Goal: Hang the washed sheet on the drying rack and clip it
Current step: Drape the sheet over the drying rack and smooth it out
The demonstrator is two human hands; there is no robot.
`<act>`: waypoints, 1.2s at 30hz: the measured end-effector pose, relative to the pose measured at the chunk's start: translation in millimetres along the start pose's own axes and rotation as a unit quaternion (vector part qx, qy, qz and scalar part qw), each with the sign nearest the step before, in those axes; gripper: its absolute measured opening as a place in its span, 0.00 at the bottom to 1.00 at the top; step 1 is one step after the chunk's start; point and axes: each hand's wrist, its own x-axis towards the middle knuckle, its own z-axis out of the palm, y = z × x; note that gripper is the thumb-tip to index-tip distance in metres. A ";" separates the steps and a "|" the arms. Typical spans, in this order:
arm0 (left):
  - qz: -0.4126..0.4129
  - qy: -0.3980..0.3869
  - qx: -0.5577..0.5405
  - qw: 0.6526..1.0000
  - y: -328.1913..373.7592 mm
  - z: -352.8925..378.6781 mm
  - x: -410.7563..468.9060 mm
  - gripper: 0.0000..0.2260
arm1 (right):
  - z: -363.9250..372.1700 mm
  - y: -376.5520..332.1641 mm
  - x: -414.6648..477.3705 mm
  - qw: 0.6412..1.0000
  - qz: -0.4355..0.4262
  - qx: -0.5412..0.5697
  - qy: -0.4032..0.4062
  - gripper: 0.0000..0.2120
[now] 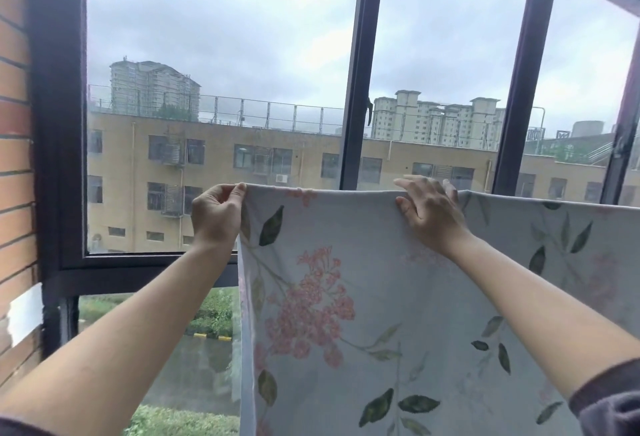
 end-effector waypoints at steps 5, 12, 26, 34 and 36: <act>-0.060 -0.047 -0.031 0.997 -18.3 -4.8 -20.8 0.06 | 23.4 -29.6 -44.7 0.996 -0.072 -0.054 -0.028 0.26; -0.121 -0.260 -0.006 0.958 -57.2 -5.8 -68.1 0.23 | 57.1 -75.1 -115.4 0.995 -0.066 0.030 -0.075 0.26; -0.122 -0.128 -0.020 0.984 -112.8 9.3 -111.6 0.05 | 58.9 -74.9 -169.6 0.985 0.011 0.158 -0.066 0.18; -0.093 -0.013 0.036 0.995 -101.3 9.7 -69.5 0.07 | 59.2 -55.0 -181.1 0.986 0.022 0.141 -0.081 0.20; -0.089 0.026 0.050 0.994 -92.7 15.5 -56.7 0.07 | 57.4 -50.3 -181.4 0.984 0.033 0.141 -0.100 0.22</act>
